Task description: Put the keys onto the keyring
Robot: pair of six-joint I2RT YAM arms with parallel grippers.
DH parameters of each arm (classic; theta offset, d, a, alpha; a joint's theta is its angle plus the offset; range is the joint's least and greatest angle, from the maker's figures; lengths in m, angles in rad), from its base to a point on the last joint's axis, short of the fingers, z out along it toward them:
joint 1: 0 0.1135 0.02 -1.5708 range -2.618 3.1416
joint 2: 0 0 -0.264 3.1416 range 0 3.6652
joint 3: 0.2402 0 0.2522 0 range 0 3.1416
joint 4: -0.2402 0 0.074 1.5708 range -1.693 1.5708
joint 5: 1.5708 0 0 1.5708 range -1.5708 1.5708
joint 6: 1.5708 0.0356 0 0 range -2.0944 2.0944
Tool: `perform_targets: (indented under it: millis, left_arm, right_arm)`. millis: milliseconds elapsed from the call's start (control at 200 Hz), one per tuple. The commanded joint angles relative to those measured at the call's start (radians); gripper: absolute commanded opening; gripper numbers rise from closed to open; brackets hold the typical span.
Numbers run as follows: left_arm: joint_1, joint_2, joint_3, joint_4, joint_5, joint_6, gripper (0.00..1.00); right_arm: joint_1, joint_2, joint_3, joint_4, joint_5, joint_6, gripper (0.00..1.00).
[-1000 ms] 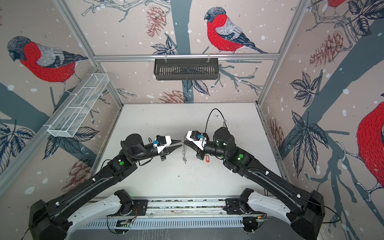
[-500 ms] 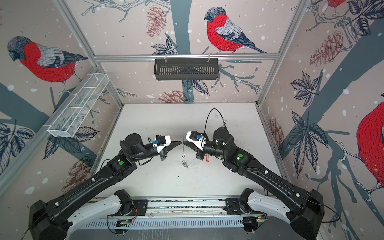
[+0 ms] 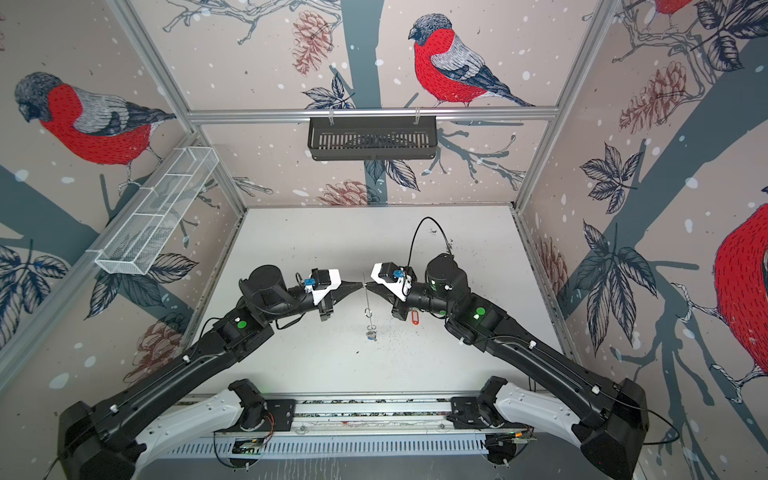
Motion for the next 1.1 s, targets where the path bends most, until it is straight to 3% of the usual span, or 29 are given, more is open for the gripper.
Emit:
perform_targets:
  millis: [0,485,876,1096]
  left_arm:
    - [0.024,-0.007,0.006,0.048,0.022,-0.047,0.00]
    - [0.095,0.021,0.026,0.062,0.118,-0.124,0.00]
    - [0.119,0.039,0.040,0.060,0.123,-0.155,0.09]
    - [0.126,0.018,0.016,0.079,0.118,-0.153,0.05]
  right_arm:
    - [0.006,-0.003,0.002,0.018,-0.018,-0.019,0.00]
    - [0.013,0.003,0.003,0.015,-0.013,-0.038,0.00]
    - [0.016,0.002,-0.001,0.015,-0.006,-0.045,0.00]
    - [0.015,-0.001,0.001,0.016,0.012,-0.031,0.00]
